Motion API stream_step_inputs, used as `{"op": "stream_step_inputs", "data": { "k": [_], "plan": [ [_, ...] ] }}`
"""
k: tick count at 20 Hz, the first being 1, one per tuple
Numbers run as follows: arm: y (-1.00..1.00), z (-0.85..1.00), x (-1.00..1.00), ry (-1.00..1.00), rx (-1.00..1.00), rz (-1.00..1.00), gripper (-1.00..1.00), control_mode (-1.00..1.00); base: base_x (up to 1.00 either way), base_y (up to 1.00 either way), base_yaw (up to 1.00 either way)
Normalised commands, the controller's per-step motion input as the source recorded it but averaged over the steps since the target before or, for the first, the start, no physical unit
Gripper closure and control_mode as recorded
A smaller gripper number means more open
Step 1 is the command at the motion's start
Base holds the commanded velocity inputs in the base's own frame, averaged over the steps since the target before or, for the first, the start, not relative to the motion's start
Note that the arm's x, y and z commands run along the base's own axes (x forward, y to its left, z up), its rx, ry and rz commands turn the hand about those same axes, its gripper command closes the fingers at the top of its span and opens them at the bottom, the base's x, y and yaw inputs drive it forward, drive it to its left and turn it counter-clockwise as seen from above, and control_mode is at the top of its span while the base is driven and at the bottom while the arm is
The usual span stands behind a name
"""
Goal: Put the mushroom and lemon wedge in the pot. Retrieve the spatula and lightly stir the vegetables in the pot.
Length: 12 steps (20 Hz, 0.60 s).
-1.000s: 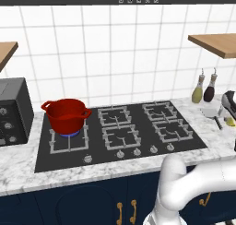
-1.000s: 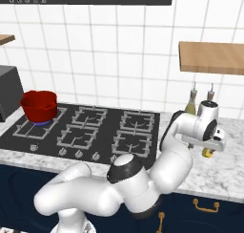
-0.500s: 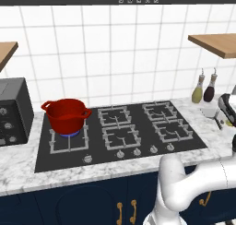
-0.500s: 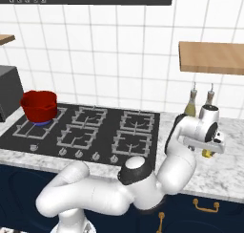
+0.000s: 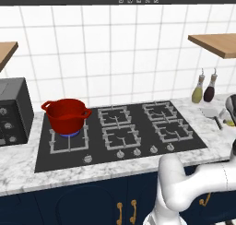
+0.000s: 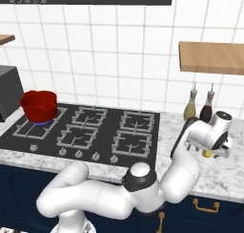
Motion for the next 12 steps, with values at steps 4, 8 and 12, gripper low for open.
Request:
{"op": "stream_step_inputs", "data": {
  "k": [4, 8, 12],
  "plan": [
    [0.01, -0.40, -0.04, -0.48, 0.00, 0.00, -1.00, -1.00, 0.00, 0.00, 0.00],
    [0.34, -0.64, 0.06, -0.21, 0.00, 0.00, -1.00, -1.00, 0.00, 0.00, 0.00],
    [0.48, -0.49, 0.27, 0.10, -0.02, 0.00, -1.00, -1.00, 0.00, 0.00, 0.00]
  ]
}}
